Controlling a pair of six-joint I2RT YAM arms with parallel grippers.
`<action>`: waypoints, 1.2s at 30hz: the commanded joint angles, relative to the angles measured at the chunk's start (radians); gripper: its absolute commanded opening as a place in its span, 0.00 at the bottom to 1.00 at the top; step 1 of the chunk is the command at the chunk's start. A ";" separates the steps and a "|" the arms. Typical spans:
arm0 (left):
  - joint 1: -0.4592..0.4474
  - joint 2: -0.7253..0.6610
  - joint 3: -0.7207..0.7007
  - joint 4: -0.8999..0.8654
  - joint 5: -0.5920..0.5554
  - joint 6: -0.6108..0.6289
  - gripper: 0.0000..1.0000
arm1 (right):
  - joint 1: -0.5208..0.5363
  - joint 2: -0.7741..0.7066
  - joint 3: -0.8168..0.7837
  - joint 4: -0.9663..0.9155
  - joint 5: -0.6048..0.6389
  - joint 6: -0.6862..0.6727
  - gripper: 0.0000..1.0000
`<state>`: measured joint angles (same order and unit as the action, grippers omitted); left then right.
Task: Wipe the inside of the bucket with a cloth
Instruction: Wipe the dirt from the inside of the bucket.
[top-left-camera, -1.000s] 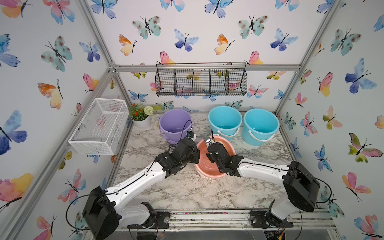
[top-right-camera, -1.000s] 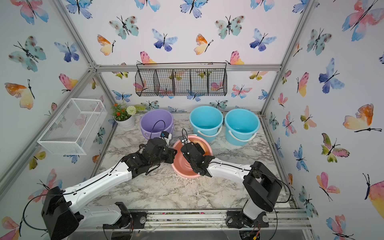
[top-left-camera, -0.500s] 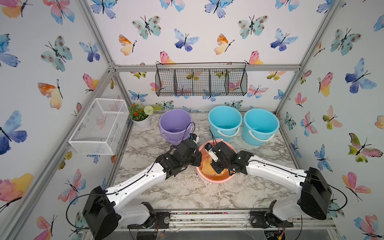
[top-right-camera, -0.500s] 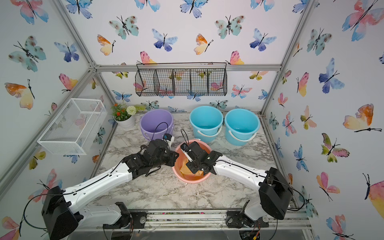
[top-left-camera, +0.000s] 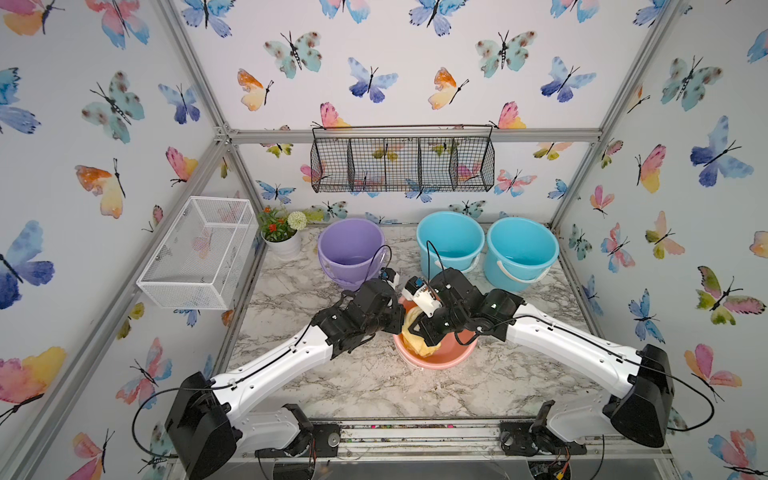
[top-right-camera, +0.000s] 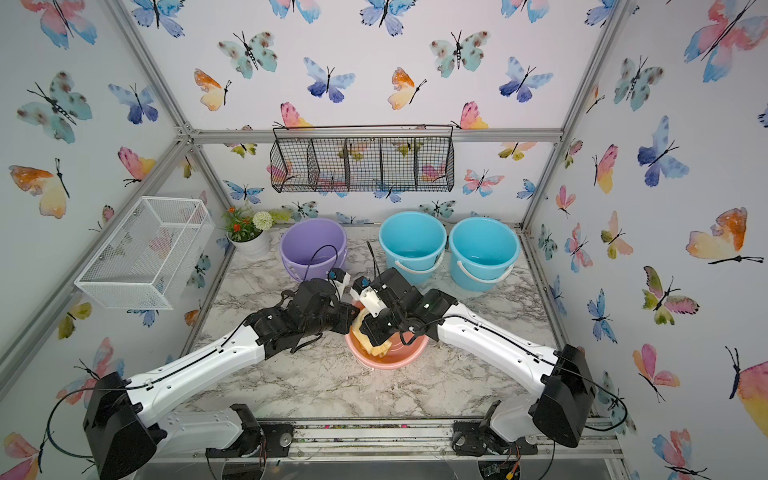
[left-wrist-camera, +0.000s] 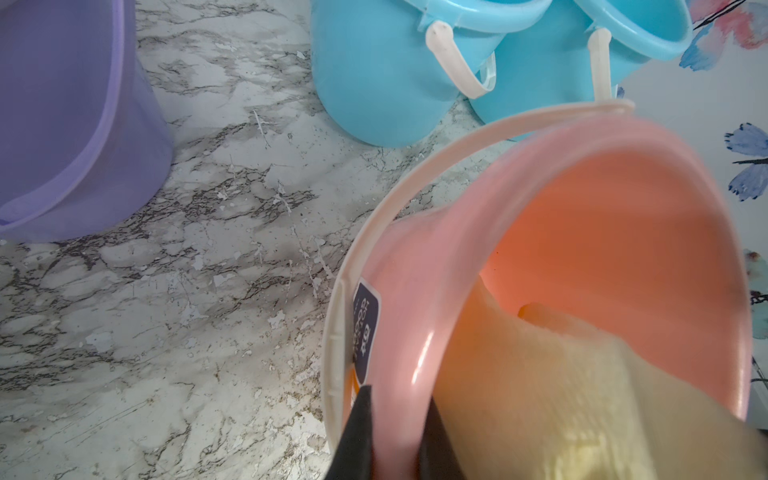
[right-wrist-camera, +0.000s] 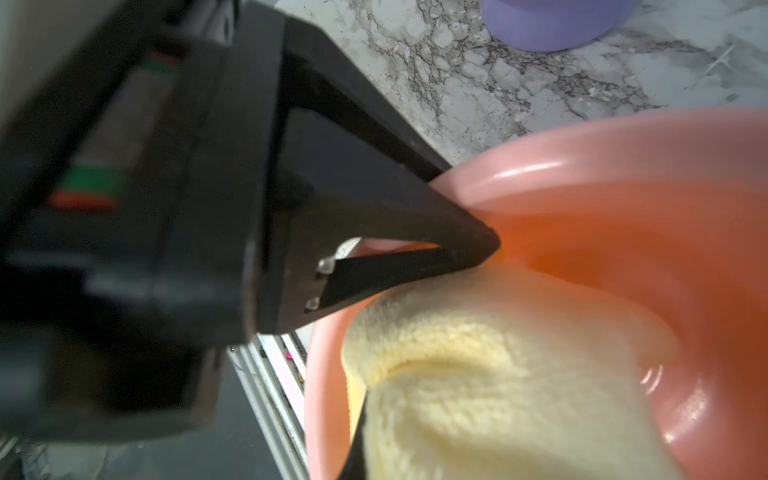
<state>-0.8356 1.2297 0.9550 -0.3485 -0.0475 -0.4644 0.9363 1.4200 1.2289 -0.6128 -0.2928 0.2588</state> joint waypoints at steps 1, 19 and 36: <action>-0.007 -0.015 -0.003 0.031 0.000 -0.003 0.00 | -0.004 -0.009 0.014 -0.037 -0.110 0.079 0.02; -0.005 -0.017 0.002 0.046 0.006 -0.007 0.00 | -0.038 0.335 -0.157 0.169 -0.098 0.146 0.02; -0.001 -0.021 0.010 0.045 -0.006 -0.027 0.00 | -0.047 0.431 0.017 0.009 -0.075 0.113 0.02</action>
<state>-0.8013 1.2259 0.9512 -0.3752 -0.1497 -0.5144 0.8791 1.8889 1.2613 -0.5957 -0.3317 0.3782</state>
